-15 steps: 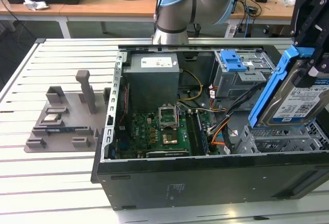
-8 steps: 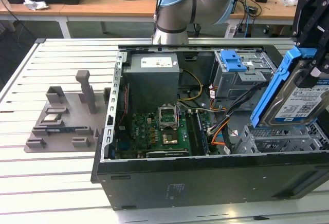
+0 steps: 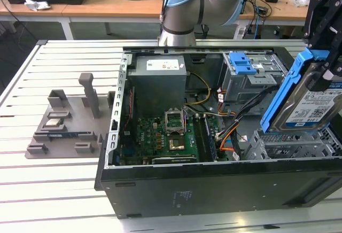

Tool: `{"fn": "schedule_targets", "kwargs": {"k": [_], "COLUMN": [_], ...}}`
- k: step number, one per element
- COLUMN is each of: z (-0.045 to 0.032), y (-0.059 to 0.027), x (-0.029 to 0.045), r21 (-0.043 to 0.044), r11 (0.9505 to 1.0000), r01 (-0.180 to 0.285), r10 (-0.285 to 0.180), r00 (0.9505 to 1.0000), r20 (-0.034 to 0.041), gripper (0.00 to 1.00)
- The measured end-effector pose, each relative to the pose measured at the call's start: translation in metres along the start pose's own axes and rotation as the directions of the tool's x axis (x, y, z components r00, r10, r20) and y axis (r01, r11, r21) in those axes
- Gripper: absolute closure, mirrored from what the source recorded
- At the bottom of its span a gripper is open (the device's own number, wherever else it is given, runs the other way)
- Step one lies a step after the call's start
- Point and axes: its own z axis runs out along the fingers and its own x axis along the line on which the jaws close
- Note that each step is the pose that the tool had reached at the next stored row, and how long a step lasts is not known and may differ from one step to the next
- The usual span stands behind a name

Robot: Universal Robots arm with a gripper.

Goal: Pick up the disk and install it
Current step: 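Insert the disk into the insertion slot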

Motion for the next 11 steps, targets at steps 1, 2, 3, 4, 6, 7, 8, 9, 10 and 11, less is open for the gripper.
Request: {"fn": "schedule_targets", "kwargs": {"k": [1,2,3,4,6,7,8,9,10,11], "z": [0.0000,0.0005,0.0021,0.0049,0.0090,0.0118,0.0130,0.0138,0.0151,0.0158], "y": [0.0000,0.0000,0.0000,-0.0001,-0.0003,-0.0020,-0.0025,-0.0026,-0.0026,-0.0027], "x": [0.0000,0.0000,0.0000,0.0000,-0.0001,-0.0001,-0.0002,-0.0002,-0.0002,-0.0002], "r21": [0.0000,0.0000,0.0000,-0.0001,-0.0002,-0.0002,-0.0002,-0.0002,-0.0003,-0.0003], "r11": [1.0000,1.0000,1.0000,1.0000,1.0000,0.9999,0.9999,0.9998,0.9998,0.9996], "r01": [0.000,0.000,0.000,0.000,-0.006,-0.014,-0.016,-0.018,-0.022,-0.027], "r10": [0.000,0.000,0.000,0.000,0.006,0.014,0.016,0.018,0.022,0.027], "r00": [1.0000,1.0000,1.0000,1.0000,1.0000,0.9999,0.9999,0.9998,0.9998,0.9996], "r20": [0.0000,0.0001,-0.0001,0.0000,0.0001,0.0002,0.0001,0.0000,0.0001,0.0001], "gripper": [0.63,0.63,0.63,0.63,0.63,0.63,0.63,0.63,0.63,0.63]}}
